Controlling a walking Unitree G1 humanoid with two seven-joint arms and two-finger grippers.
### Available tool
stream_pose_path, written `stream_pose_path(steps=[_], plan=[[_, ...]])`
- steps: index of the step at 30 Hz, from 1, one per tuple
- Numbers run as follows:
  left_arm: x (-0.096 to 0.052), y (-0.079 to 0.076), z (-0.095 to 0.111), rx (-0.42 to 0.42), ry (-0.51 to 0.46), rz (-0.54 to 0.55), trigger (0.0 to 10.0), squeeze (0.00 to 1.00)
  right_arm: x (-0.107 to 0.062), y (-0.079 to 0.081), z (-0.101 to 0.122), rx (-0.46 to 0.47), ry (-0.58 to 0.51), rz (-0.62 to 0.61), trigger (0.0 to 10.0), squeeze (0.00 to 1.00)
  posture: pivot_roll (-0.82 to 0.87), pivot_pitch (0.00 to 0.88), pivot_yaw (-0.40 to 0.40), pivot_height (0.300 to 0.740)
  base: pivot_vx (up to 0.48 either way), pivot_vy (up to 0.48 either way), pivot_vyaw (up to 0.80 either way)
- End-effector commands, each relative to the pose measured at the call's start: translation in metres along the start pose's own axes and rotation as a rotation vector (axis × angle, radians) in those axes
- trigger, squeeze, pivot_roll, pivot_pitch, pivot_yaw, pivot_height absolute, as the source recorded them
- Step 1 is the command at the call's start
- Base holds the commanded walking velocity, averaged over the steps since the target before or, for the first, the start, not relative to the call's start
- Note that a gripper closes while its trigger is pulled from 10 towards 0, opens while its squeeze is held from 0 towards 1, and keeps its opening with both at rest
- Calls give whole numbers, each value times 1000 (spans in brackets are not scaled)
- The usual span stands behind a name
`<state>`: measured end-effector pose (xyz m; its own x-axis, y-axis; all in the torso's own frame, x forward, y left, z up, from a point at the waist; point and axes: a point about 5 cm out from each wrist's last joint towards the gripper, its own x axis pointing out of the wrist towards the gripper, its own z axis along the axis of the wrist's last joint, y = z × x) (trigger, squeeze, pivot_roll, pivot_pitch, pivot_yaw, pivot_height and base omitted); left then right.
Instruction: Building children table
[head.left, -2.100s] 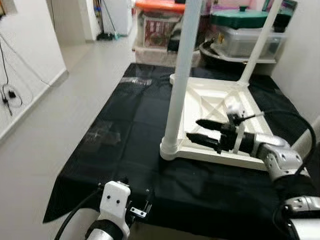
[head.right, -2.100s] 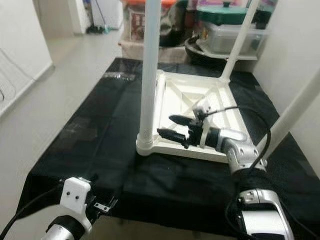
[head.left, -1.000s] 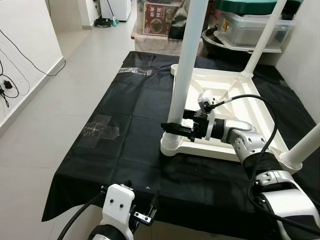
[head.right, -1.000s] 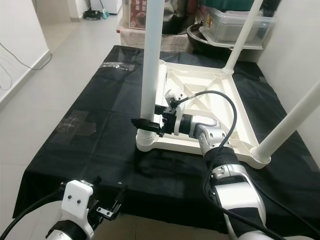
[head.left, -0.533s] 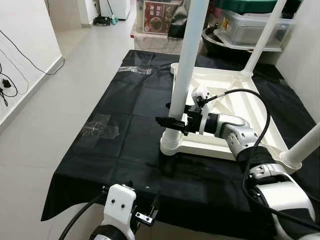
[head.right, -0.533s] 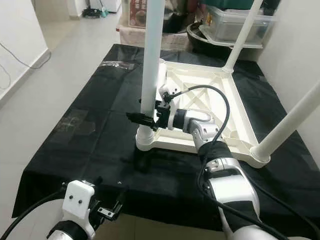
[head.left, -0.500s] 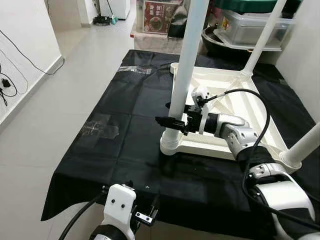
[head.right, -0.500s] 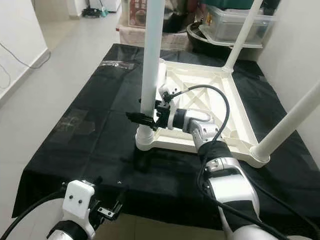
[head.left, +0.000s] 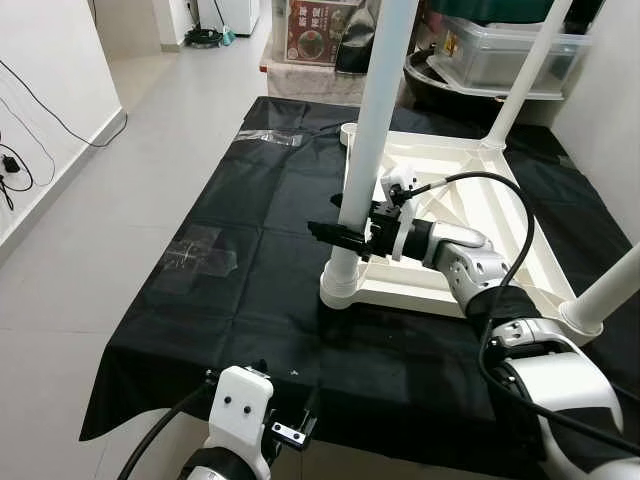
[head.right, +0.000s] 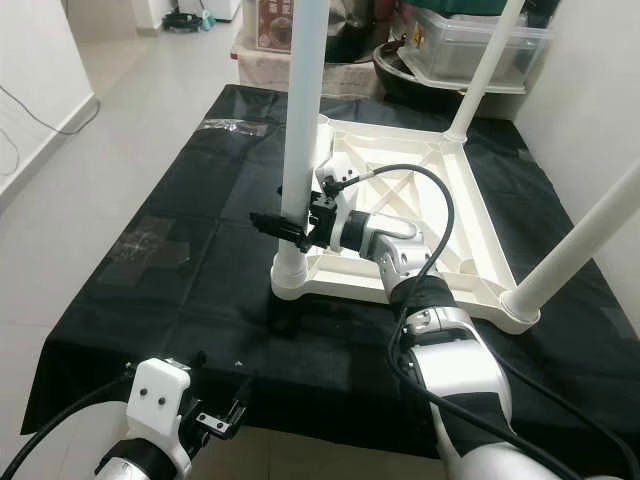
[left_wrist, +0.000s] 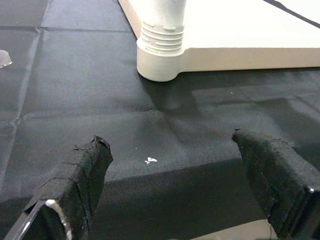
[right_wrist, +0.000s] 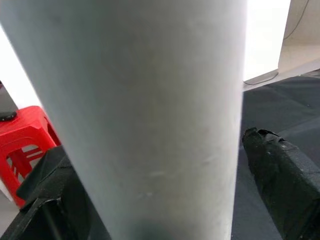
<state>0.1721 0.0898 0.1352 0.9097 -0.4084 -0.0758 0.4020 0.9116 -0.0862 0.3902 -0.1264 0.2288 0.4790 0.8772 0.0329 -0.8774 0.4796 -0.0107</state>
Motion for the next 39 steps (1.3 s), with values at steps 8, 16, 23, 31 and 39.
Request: stream_pose_path(steps=[8, 16, 23, 31, 39], plan=[[0, 0, -3, 4, 21, 1, 10000, 0, 0, 4, -5, -10, -12, 38, 0, 0, 144, 122, -95, 740, 0, 0, 0], [0, 2, -2, -2, 20, 3, 10000, 0, 0, 9, -16, -6, -11, 56, 0, 0, 144, 123, -92, 740, 0, 0, 0], [2, 7, -2, -14, 15, 24, 10000, 0, -4, 15, -33, -6, -17, -35, 0, 0, 137, 115, -87, 740, 0, 0, 0], [7, 13, -4, -15, 11, 33, 10000, 0, -17, 12, -61, 18, 2, -586, 0, 0, 115, 86, -73, 740, 0, 0, 0], [14, 16, -6, -6, 7, 33, 10000, 0, -38, 25, -71, 68, 48, -1190, 0, 0, 109, 59, -74, 740, 0, 0, 0]])
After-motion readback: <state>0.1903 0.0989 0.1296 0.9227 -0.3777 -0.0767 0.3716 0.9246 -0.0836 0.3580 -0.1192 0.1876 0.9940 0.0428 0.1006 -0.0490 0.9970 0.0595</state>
